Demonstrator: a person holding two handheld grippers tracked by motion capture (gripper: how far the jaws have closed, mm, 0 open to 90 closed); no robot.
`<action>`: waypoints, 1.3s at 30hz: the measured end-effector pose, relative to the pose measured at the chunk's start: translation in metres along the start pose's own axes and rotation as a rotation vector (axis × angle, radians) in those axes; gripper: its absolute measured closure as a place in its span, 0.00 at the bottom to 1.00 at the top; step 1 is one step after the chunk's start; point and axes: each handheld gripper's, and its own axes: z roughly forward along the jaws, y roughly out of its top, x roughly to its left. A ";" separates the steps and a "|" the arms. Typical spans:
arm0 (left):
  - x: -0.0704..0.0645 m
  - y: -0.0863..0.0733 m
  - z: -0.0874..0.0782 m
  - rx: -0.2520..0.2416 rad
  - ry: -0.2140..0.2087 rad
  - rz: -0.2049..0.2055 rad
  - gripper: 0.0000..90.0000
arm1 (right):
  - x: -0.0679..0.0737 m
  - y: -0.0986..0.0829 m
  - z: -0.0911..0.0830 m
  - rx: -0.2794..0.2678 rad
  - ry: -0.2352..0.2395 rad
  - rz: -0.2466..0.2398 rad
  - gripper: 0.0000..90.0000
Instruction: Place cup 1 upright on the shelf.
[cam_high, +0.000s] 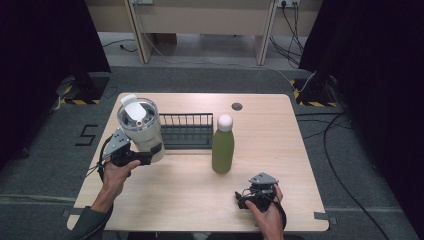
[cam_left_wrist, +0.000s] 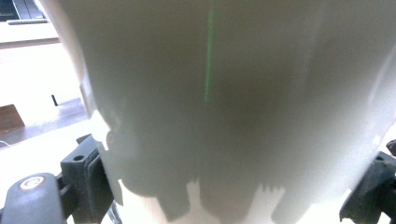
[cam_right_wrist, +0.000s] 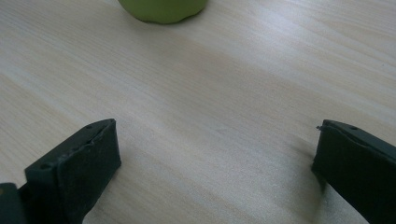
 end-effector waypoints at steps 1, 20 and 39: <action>0.000 0.000 0.000 0.000 0.000 0.000 0.13 | 0.000 0.000 0.000 0.000 0.000 0.000 0.01; 0.019 0.034 0.025 -0.005 0.000 0.002 0.13 | 0.000 0.000 0.000 -0.002 -0.001 -0.001 0.01; 0.035 0.049 0.062 -0.020 0.009 -0.026 0.13 | 0.000 0.000 0.000 0.001 -0.002 0.001 0.01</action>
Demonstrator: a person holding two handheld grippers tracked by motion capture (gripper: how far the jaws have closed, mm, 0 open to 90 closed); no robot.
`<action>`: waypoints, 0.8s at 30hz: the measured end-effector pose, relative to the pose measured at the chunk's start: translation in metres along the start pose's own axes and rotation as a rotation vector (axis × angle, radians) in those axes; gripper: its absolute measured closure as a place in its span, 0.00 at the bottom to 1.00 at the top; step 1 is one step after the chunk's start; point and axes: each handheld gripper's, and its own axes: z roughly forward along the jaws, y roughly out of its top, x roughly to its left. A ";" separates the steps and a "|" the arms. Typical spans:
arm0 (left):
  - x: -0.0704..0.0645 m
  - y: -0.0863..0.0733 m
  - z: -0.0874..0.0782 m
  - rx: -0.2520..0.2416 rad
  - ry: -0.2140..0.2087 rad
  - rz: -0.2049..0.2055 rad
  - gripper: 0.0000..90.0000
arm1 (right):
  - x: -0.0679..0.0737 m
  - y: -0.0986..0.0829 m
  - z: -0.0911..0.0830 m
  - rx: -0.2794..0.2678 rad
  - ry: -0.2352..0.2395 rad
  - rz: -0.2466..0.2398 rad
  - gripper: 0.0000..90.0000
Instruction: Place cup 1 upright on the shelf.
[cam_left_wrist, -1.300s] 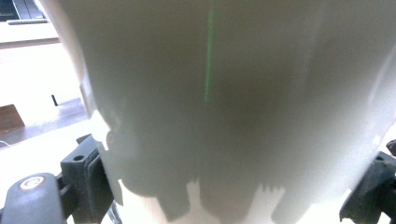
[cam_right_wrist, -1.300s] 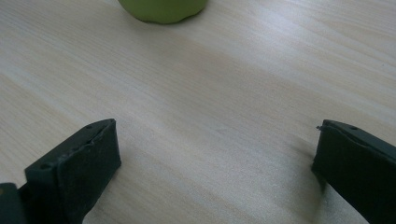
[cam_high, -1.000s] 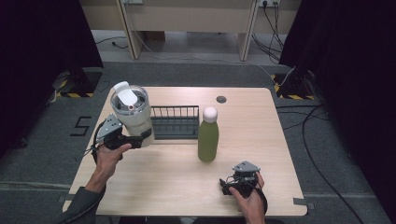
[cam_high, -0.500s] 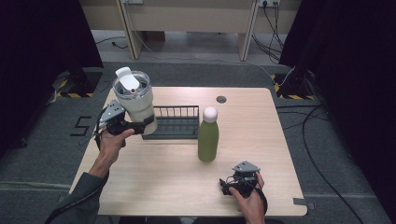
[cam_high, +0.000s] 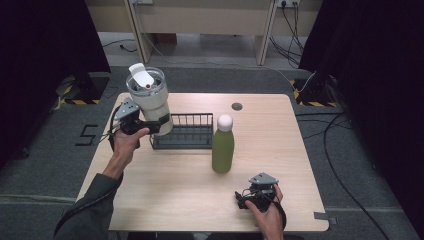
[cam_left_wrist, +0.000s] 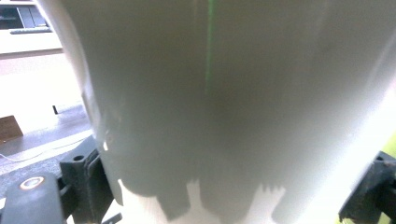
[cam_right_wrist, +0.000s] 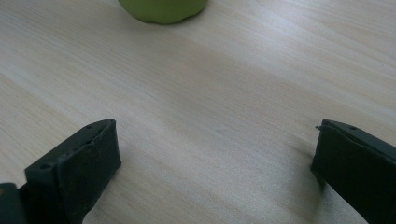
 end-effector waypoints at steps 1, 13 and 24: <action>0.001 0.000 0.002 0.000 0.003 0.001 0.13 | 0.000 0.000 0.000 -0.001 0.000 -0.004 0.01; 0.009 -0.010 0.025 0.025 0.029 0.009 0.13 | 0.000 0.000 0.000 0.000 0.000 -0.001 0.01; 0.015 -0.017 0.035 0.032 0.039 -0.006 0.13 | 0.000 0.000 0.000 0.000 0.000 -0.001 0.01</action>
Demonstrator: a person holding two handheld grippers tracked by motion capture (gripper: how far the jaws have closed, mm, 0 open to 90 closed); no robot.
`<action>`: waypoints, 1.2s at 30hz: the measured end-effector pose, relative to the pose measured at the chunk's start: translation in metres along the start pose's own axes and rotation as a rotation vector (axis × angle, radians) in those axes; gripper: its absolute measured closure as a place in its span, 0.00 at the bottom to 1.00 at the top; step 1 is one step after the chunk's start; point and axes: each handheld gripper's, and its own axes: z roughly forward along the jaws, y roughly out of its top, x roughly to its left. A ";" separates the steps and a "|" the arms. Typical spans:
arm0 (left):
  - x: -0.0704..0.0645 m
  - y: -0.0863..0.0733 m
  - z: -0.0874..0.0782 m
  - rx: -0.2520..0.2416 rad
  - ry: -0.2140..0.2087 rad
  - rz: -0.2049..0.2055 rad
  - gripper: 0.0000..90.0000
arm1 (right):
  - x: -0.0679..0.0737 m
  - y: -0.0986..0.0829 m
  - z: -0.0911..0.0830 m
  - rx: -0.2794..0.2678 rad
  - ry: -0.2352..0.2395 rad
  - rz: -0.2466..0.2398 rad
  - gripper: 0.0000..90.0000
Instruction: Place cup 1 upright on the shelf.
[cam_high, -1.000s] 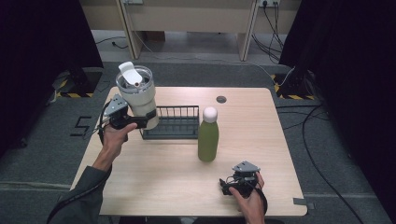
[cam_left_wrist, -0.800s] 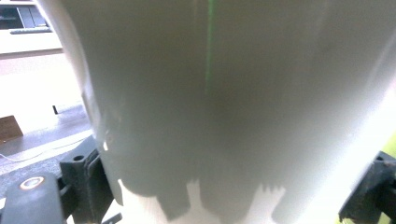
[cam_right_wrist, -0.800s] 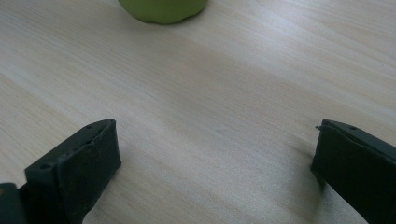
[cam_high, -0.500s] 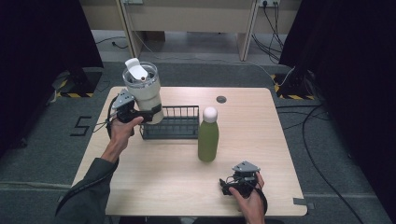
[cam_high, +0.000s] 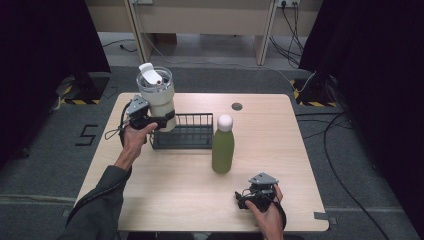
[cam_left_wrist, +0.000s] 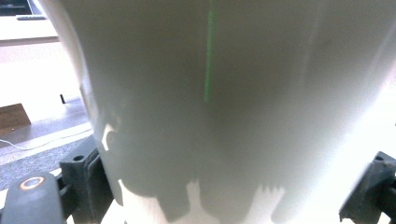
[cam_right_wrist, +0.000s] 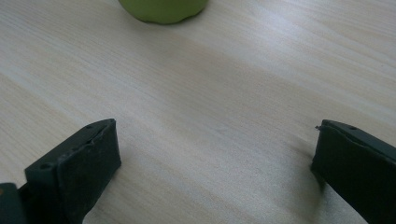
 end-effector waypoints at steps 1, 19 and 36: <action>0.000 0.000 0.001 0.000 0.001 0.002 0.13 | 0.000 0.000 0.000 0.000 0.000 0.000 0.01; 0.002 -0.019 0.012 0.024 0.011 -0.003 0.13 | 0.000 0.000 0.000 0.000 0.000 0.000 0.01; 0.004 -0.038 0.017 0.056 0.022 -0.008 0.12 | 0.000 0.000 0.000 0.000 0.000 0.000 0.01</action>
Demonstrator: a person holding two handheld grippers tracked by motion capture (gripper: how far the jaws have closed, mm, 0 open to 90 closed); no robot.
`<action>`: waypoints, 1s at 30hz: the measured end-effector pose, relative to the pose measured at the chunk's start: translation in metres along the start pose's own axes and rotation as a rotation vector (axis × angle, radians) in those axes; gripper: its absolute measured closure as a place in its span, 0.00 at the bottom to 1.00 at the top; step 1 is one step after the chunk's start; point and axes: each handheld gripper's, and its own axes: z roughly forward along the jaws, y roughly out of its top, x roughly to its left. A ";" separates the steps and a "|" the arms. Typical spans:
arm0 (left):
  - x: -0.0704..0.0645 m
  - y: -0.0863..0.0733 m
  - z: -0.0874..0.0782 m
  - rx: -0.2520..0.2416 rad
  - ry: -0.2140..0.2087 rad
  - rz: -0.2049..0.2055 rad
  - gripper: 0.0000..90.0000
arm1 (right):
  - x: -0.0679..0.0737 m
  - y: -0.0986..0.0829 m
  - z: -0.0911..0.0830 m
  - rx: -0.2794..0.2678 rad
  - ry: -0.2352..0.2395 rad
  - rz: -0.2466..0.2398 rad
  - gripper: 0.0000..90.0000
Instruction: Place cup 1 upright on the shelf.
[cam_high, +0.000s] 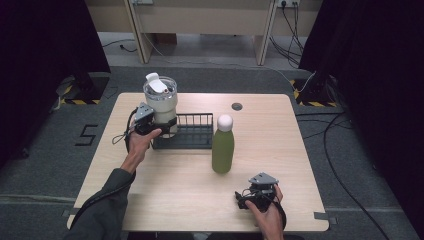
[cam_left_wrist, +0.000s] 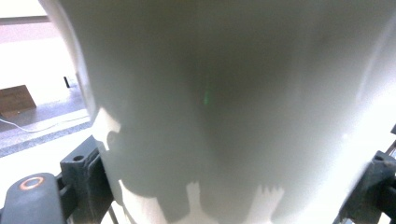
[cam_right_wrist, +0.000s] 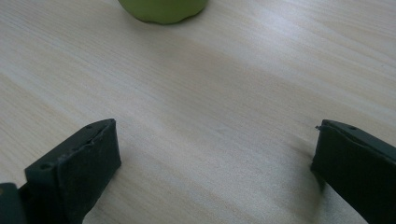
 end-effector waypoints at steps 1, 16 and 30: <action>0.000 -0.001 0.000 0.000 0.001 0.001 0.12 | 0.000 0.000 0.000 0.000 0.000 0.000 0.01; 0.002 -0.010 0.001 0.003 0.013 -0.008 0.12 | 0.000 0.000 0.000 0.000 0.000 0.000 0.01; 0.001 -0.018 -0.002 -0.028 0.015 0.004 0.12 | 0.000 0.000 0.000 -0.001 0.000 -0.007 0.01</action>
